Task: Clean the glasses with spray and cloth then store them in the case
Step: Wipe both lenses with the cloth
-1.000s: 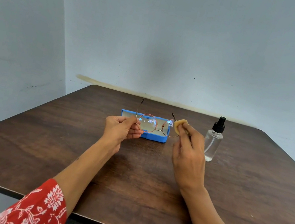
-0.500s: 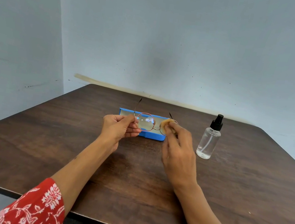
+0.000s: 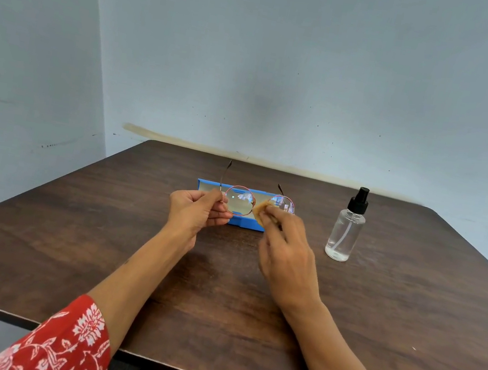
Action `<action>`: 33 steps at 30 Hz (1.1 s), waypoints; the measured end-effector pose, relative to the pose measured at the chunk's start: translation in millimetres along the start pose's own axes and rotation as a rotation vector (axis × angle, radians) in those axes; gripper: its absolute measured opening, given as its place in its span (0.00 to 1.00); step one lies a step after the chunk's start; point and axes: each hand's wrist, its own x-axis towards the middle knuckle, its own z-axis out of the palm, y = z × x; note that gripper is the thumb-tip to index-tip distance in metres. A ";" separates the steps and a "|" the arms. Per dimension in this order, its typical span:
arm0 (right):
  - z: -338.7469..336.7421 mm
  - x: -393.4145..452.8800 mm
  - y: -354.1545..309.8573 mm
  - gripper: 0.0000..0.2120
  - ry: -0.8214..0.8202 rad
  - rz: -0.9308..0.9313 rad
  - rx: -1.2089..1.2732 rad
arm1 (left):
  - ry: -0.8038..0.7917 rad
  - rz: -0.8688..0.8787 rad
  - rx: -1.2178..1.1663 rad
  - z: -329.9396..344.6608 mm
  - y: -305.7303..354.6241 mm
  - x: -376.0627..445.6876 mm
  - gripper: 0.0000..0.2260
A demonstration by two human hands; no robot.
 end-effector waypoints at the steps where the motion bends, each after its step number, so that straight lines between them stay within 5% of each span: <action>1: 0.4 0.4 0.0 0.17 0.001 -0.006 0.007 | 0.001 0.003 -0.003 0.0 0.0 0.2 0.05; 7: -6.1 1.0 14.8 0.15 0.148 0.199 -0.002 | -0.005 -0.009 -0.012 0.1 0.5 -0.1 0.05; 14: 0.2 0.1 2.7 0.17 0.028 0.008 0.019 | -0.002 0.007 -0.003 -0.1 0.3 -0.8 0.05; 20: -6.2 1.8 17.5 0.15 0.155 0.229 0.005 | -0.011 -0.014 0.003 0.8 0.9 -0.9 0.04; 27: -2.2 1.3 2.4 0.19 0.006 0.024 0.011 | -0.003 -0.006 0.006 1.3 0.7 -2.3 0.05; 33: -7.3 1.7 15.5 0.14 0.146 0.191 -0.001 | 0.001 -0.006 -0.023 0.8 2.8 -2.0 0.05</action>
